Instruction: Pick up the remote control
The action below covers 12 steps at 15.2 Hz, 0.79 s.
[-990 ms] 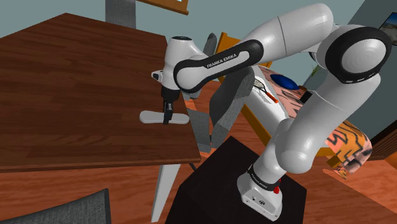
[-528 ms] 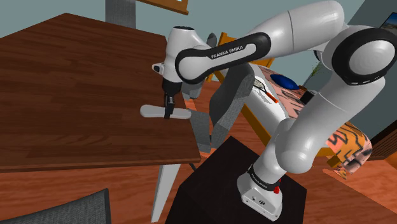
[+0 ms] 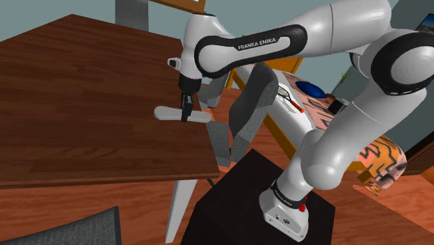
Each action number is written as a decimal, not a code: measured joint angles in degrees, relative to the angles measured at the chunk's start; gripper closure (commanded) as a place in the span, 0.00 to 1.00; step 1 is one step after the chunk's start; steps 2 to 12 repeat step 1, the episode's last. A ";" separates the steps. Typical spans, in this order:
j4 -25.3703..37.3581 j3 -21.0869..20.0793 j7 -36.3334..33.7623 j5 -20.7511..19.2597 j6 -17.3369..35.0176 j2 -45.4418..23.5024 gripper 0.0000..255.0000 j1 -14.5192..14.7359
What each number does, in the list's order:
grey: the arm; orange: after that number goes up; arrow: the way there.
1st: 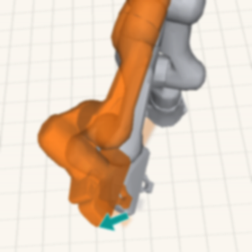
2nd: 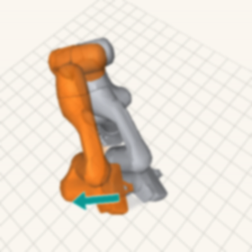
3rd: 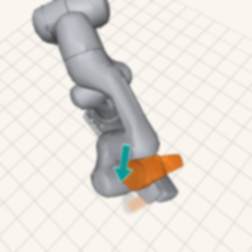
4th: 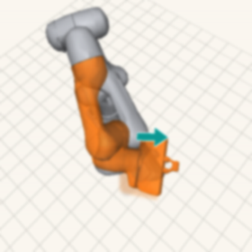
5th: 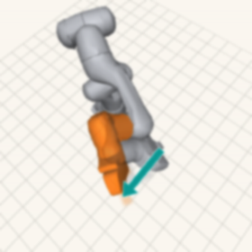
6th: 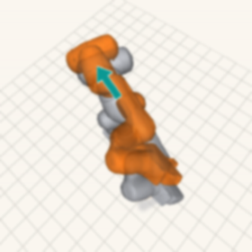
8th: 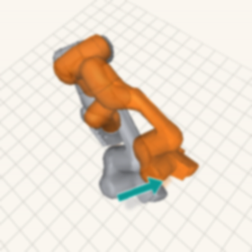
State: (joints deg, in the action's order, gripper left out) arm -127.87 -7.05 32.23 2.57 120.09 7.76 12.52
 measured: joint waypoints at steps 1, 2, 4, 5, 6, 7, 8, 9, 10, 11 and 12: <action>0.25 0.03 0.04 0.03 -0.53 0.29 1.00 -0.01; 0.25 0.03 0.04 0.03 -0.53 0.29 1.00 -0.01; 0.25 0.03 0.04 0.03 -0.53 0.29 1.00 -0.01; 0.25 0.03 0.04 0.03 -0.53 0.29 1.00 -0.01; 0.25 0.03 0.04 0.03 -0.53 0.29 1.00 -0.01; 0.25 0.03 0.04 0.03 -0.53 0.29 1.00 -0.01; 0.25 0.03 0.04 0.03 -0.53 0.29 1.00 -0.01; 0.25 0.03 0.04 0.03 -0.53 0.29 1.00 -0.01; 0.25 0.03 0.04 0.03 -0.53 0.29 1.00 -0.01; 0.25 0.03 0.04 0.03 -0.53 0.29 1.00 -0.01; 0.25 0.03 0.04 0.03 -0.53 0.29 1.00 -0.01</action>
